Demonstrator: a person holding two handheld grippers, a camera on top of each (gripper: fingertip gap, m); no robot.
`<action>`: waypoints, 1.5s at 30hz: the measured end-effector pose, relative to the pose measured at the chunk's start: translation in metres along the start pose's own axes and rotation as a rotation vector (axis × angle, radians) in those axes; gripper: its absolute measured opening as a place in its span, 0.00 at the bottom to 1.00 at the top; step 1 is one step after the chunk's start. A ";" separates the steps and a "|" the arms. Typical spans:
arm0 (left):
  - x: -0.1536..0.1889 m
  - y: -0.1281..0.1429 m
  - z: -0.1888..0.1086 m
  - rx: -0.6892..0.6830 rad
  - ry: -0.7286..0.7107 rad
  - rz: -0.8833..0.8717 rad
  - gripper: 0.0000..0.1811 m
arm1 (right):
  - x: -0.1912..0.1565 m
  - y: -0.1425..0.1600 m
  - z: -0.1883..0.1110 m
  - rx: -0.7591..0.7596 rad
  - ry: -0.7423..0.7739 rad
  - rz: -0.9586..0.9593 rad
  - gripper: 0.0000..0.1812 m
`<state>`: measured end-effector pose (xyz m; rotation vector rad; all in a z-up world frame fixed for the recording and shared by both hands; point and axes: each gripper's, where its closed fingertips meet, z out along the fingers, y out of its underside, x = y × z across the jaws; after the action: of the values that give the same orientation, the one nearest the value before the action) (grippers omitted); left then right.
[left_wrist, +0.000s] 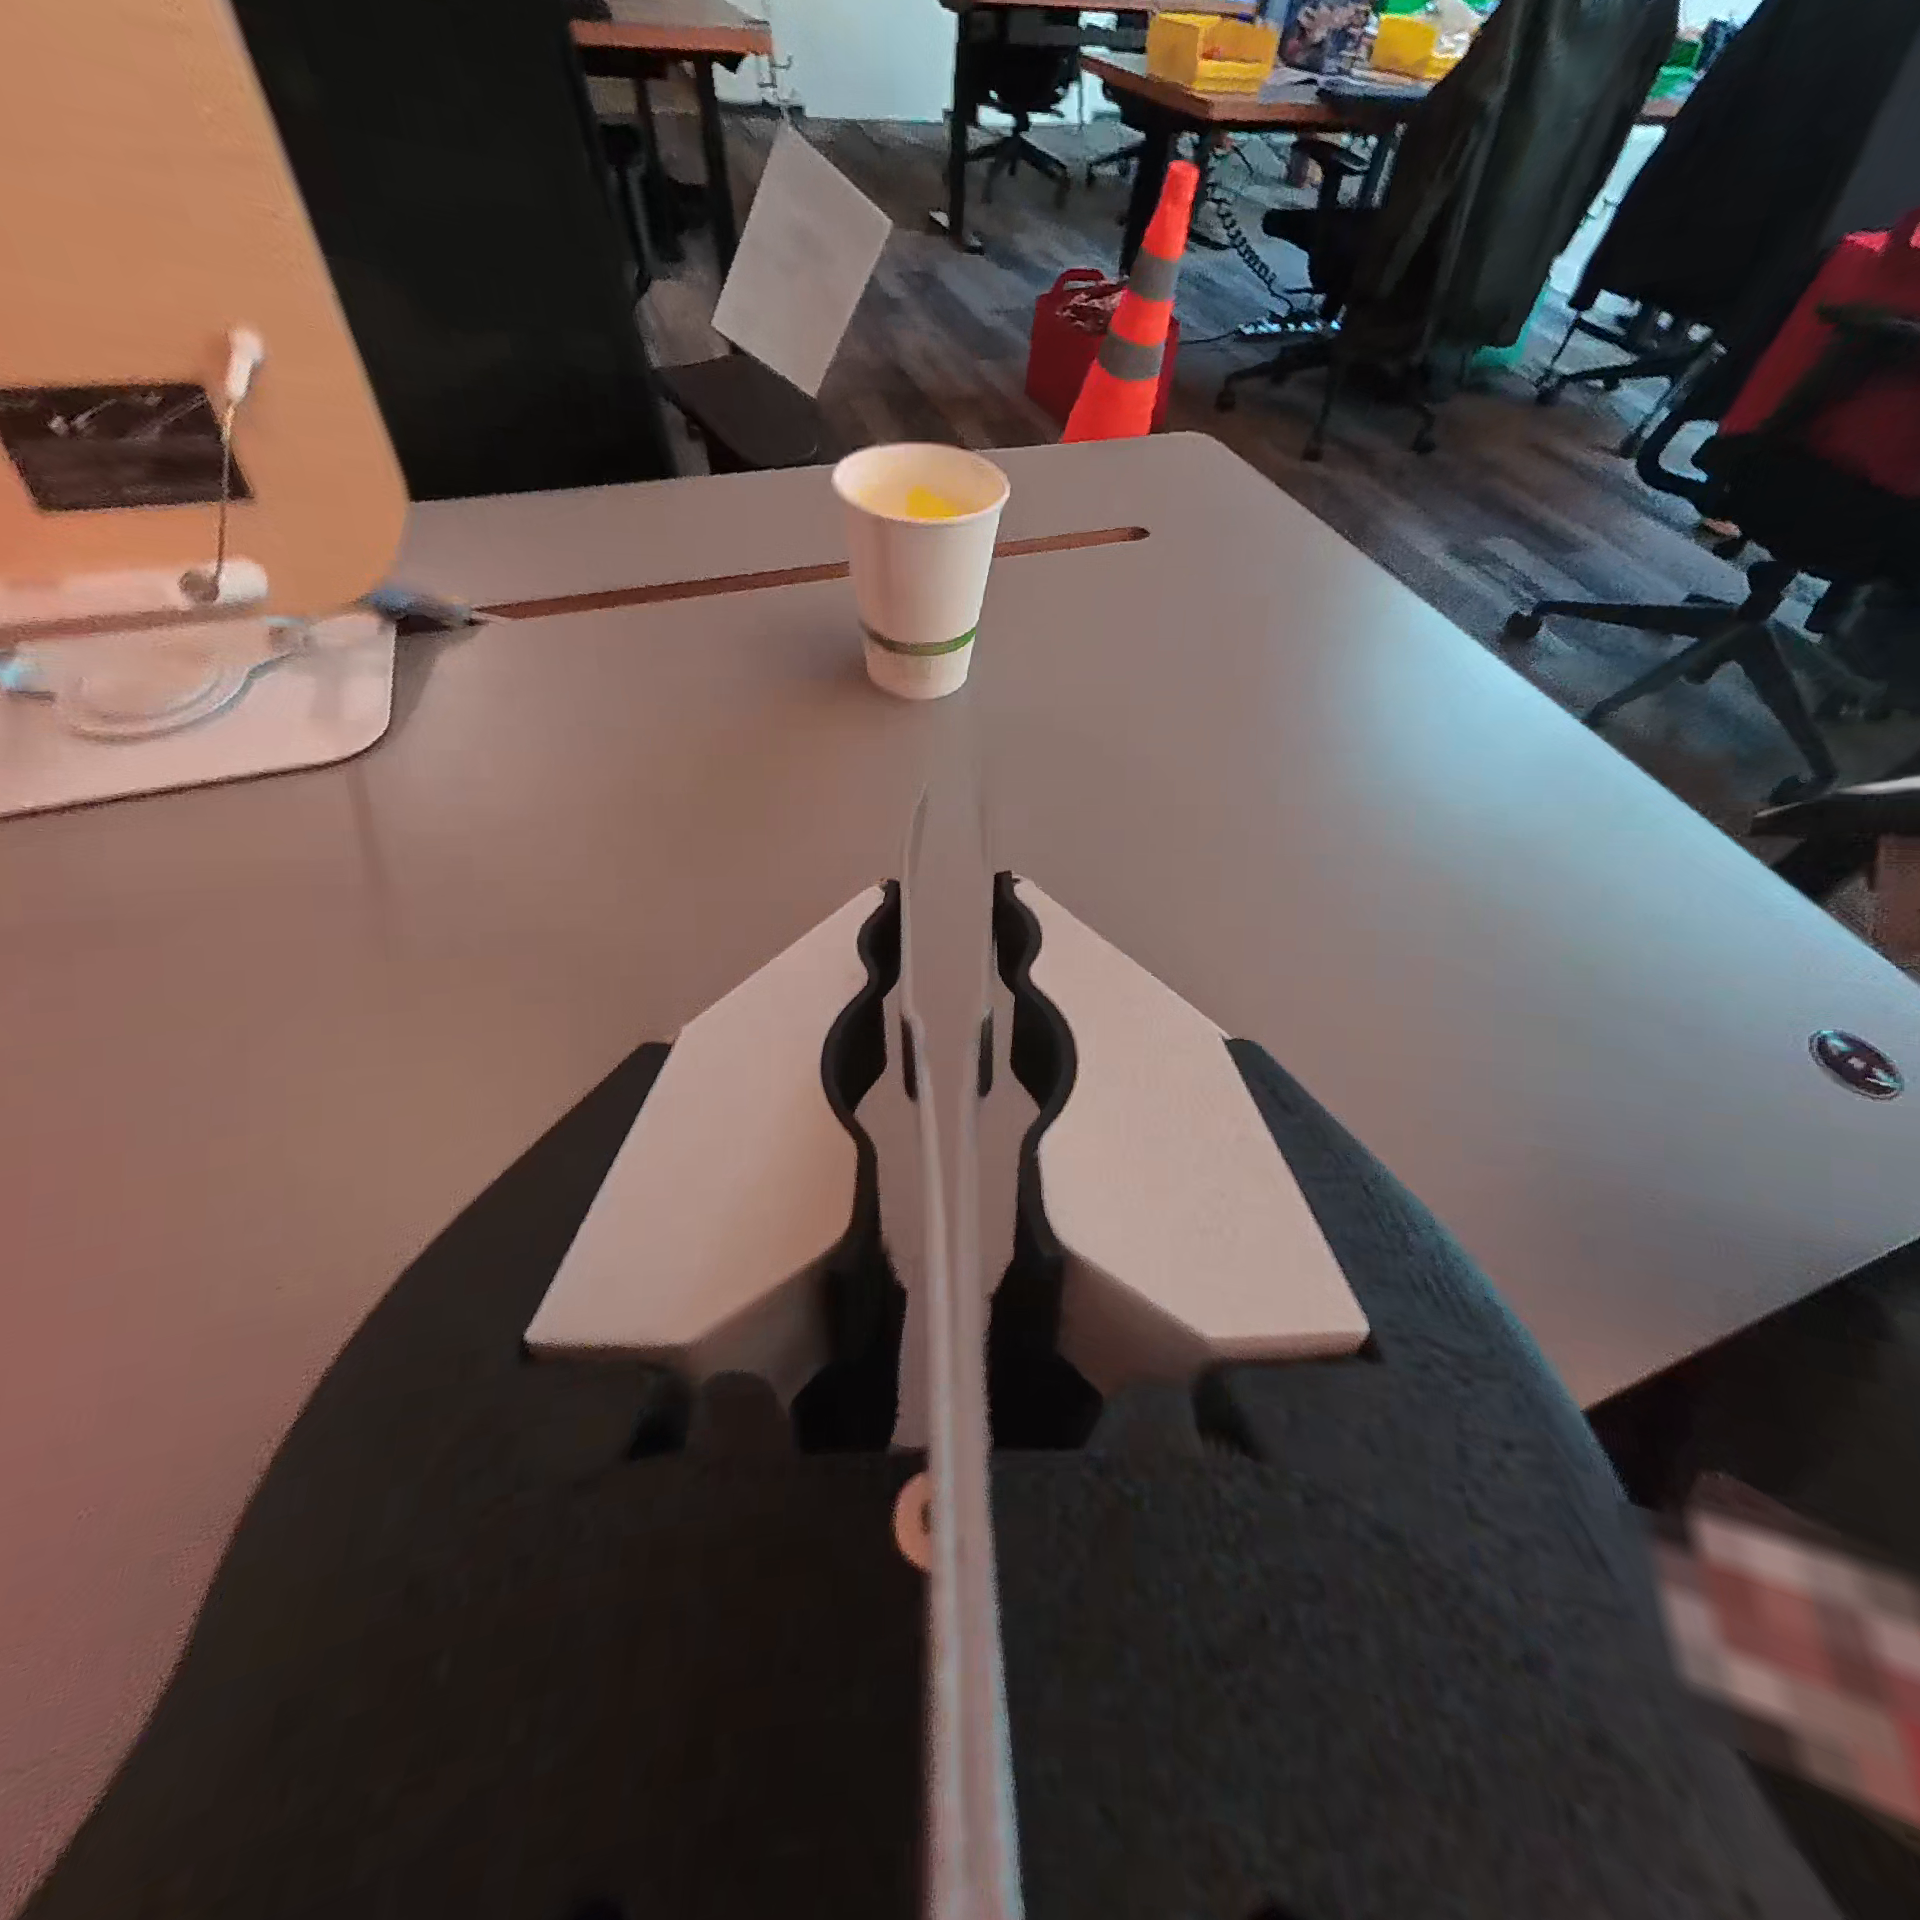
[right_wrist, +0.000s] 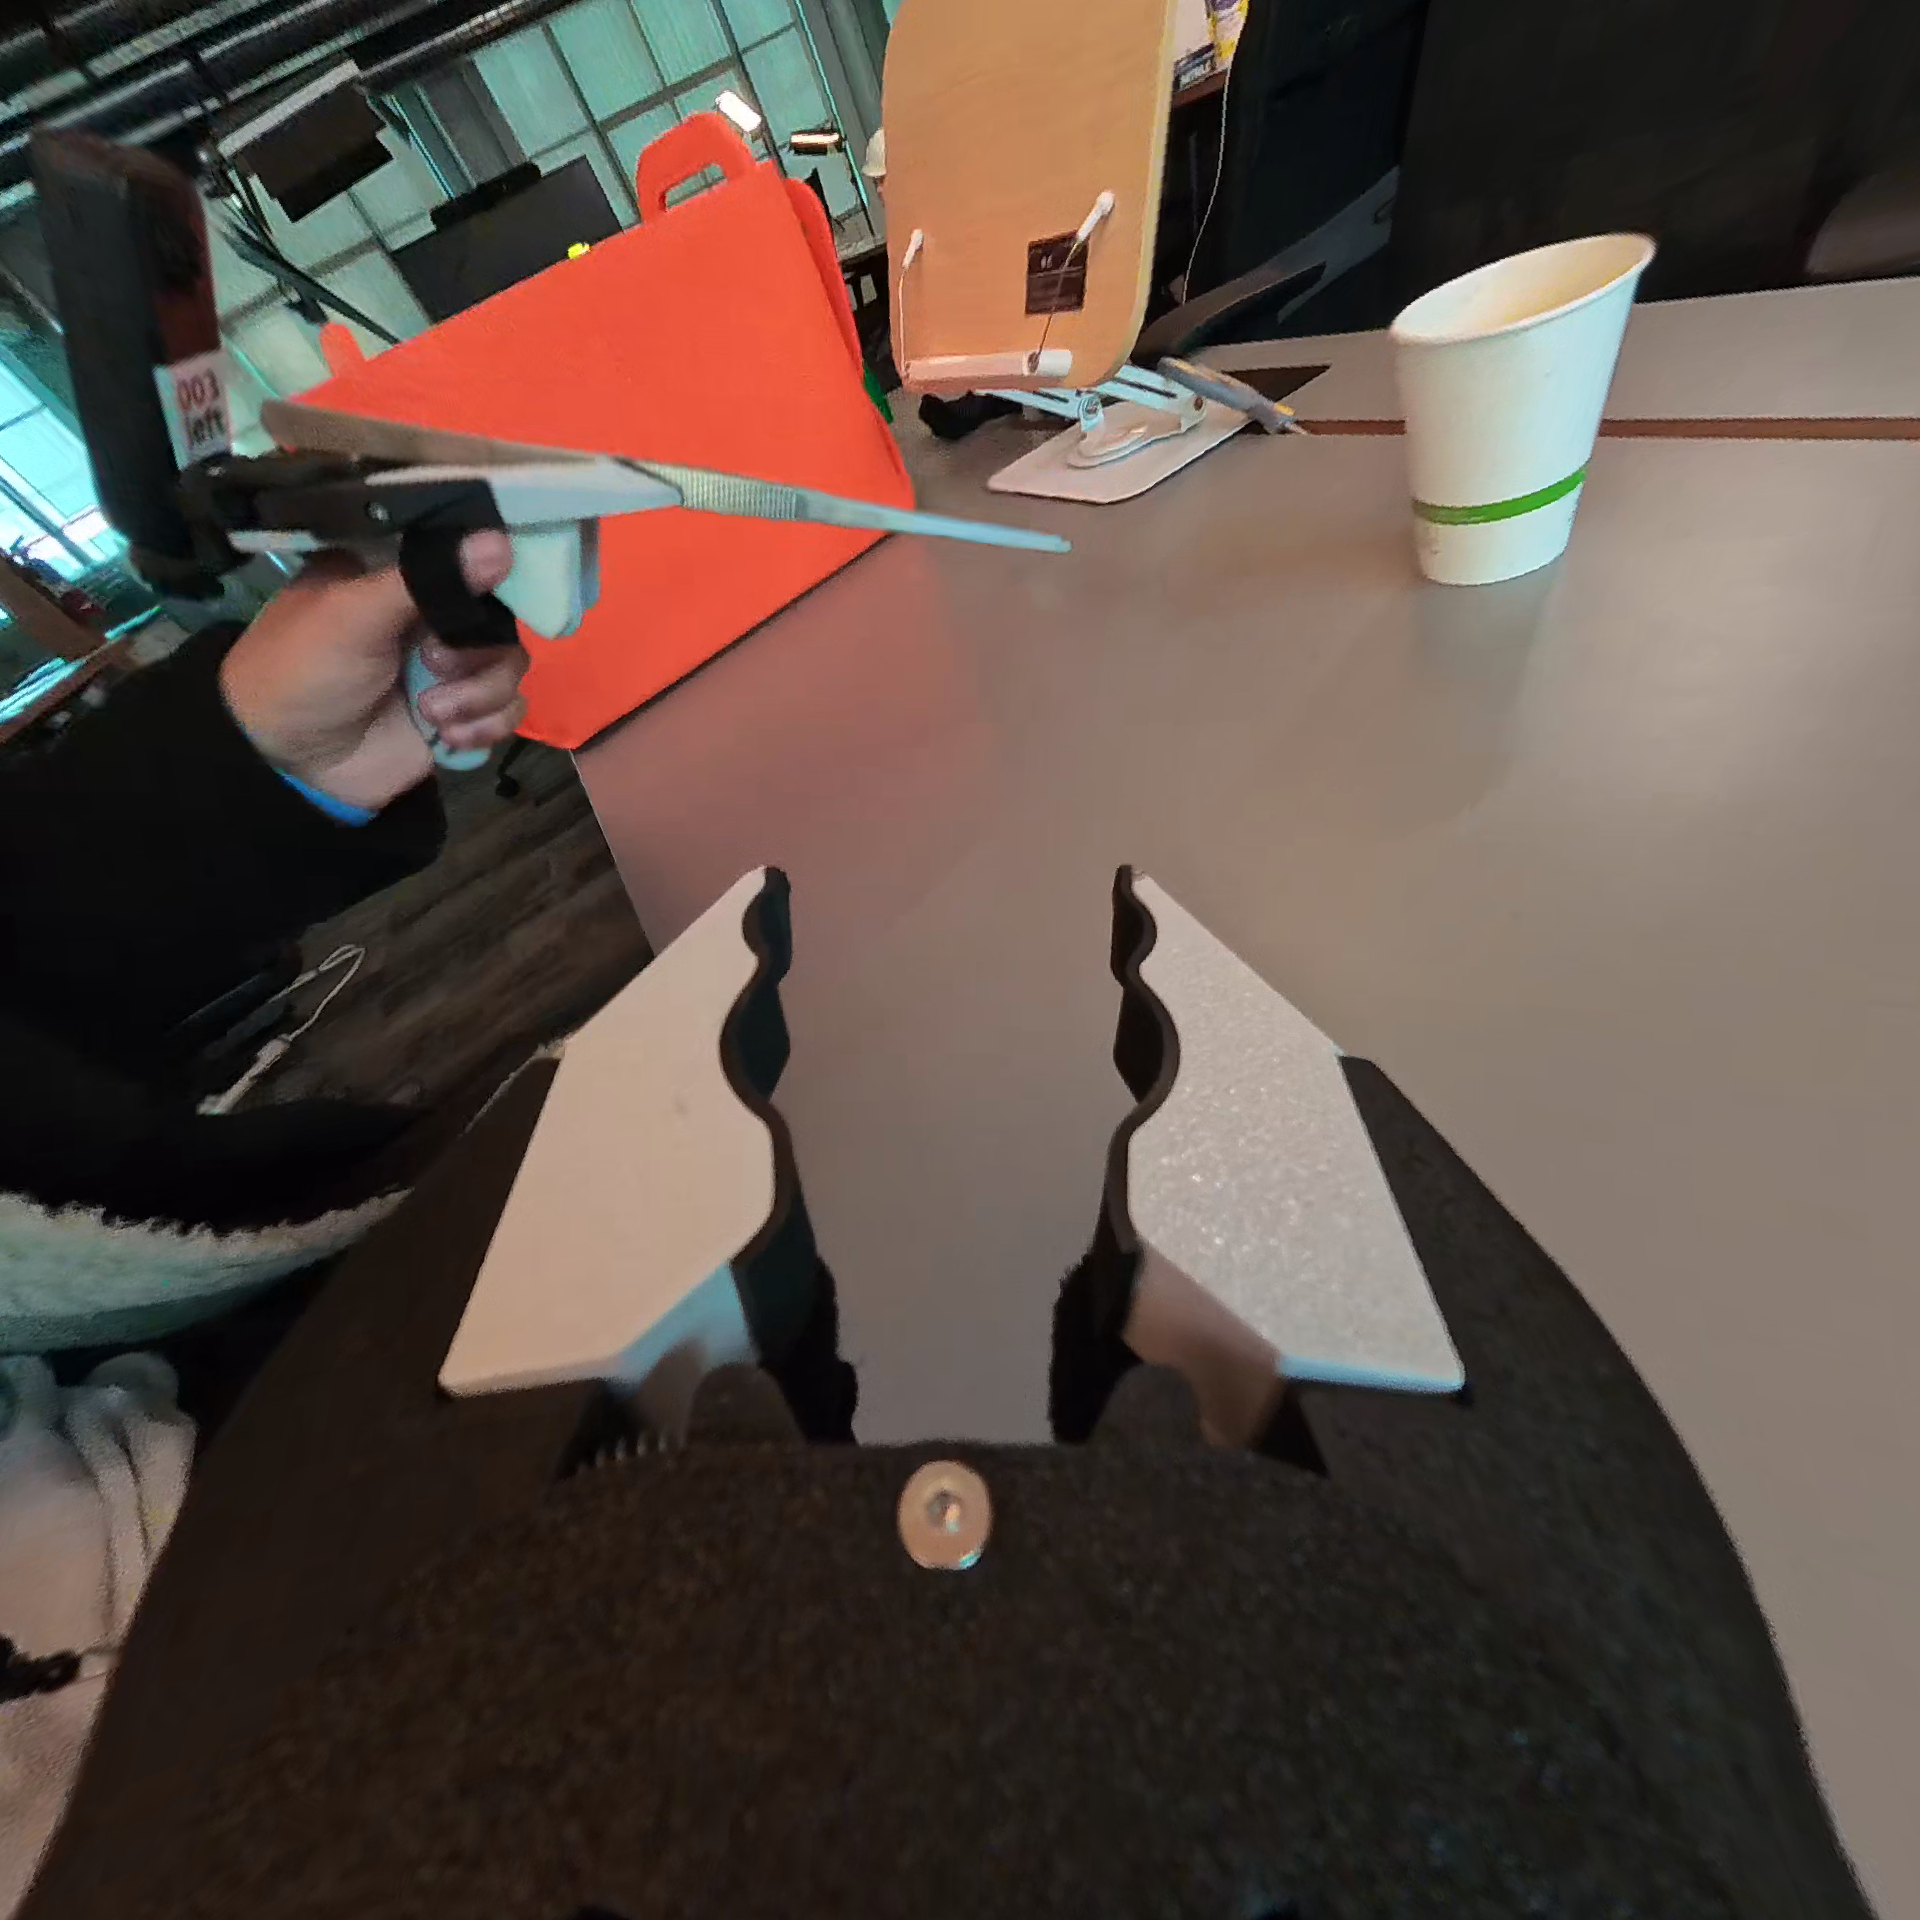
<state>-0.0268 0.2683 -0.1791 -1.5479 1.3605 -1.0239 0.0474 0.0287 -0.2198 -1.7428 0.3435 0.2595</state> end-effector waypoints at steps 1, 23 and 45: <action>-0.004 0.007 -0.006 0.012 -0.021 -0.004 0.09 | -0.002 0.002 0.002 -0.008 -0.003 -0.006 0.34; 0.116 0.038 -0.014 0.065 0.516 0.334 0.09 | -0.076 -0.001 0.065 -0.329 -0.435 -0.625 0.31; 0.077 0.042 0.008 0.024 0.286 0.296 0.17 | -0.008 -0.030 0.115 -0.630 -0.359 -1.072 0.06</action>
<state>-0.0264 0.1885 -0.2164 -1.1671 1.7074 -1.0962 0.0523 0.1475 -0.2122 -2.1806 -1.0257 -0.1304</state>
